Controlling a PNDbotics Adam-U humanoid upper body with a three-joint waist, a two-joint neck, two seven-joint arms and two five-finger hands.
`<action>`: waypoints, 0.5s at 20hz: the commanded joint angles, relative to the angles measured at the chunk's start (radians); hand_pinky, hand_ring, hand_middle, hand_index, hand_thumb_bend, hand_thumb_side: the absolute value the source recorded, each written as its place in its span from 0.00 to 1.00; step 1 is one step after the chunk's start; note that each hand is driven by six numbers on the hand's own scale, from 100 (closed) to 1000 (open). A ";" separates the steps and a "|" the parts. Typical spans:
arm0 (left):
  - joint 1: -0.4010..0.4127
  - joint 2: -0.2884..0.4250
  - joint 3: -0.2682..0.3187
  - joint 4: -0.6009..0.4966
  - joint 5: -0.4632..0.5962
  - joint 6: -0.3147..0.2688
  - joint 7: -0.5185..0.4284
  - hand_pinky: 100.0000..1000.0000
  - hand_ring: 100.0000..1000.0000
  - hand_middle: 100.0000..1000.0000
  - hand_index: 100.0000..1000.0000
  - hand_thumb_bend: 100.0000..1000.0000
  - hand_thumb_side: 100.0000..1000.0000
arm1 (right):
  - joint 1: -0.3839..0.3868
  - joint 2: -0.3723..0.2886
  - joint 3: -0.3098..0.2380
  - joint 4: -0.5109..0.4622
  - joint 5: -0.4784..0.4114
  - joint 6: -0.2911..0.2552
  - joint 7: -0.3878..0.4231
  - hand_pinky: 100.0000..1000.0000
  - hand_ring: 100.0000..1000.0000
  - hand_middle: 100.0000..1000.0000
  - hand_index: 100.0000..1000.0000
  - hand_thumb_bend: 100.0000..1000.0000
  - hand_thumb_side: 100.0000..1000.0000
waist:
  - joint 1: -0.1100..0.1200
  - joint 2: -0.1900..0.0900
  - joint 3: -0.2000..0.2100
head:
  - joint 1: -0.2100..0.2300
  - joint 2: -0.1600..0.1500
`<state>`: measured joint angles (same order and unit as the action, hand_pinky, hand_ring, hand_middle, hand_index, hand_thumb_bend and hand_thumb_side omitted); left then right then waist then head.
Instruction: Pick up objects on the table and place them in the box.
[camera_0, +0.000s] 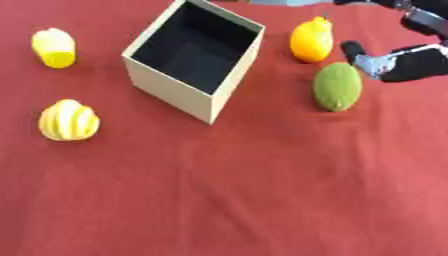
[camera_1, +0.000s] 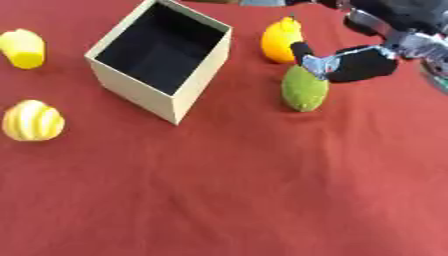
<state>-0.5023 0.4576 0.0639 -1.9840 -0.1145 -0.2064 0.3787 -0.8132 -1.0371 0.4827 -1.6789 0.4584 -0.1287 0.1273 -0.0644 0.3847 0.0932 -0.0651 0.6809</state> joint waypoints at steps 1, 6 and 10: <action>-0.008 0.025 0.000 -0.016 0.002 0.000 -0.004 0.74 0.75 0.72 0.88 0.25 0.72 | -0.042 0.019 0.002 0.075 0.003 -0.007 0.049 0.87 0.92 0.86 0.86 0.12 0.41 | 0.004 -0.027 -0.001 | -0.003 0.000; -0.005 0.023 0.002 -0.016 0.003 0.003 -0.003 0.73 0.75 0.72 0.88 0.25 0.72 | -0.068 0.063 -0.002 0.158 -0.054 0.005 0.123 0.87 0.92 0.85 0.83 0.23 0.15 | 0.005 -0.025 -0.003 | 0.000 0.004; -0.005 0.021 0.001 -0.016 0.003 0.006 -0.002 0.73 0.75 0.72 0.88 0.25 0.72 | -0.072 0.078 -0.015 0.183 -0.088 0.030 0.188 0.88 0.92 0.85 0.83 0.28 0.02 | 0.006 -0.024 -0.004 | 0.003 0.006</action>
<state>-0.5011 0.4575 0.0612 -1.9841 -0.1142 -0.2033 0.3772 -0.8653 -0.9404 0.4884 -1.5014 0.3852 -0.1043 0.2959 -0.0634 0.3846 0.0903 -0.0634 0.6851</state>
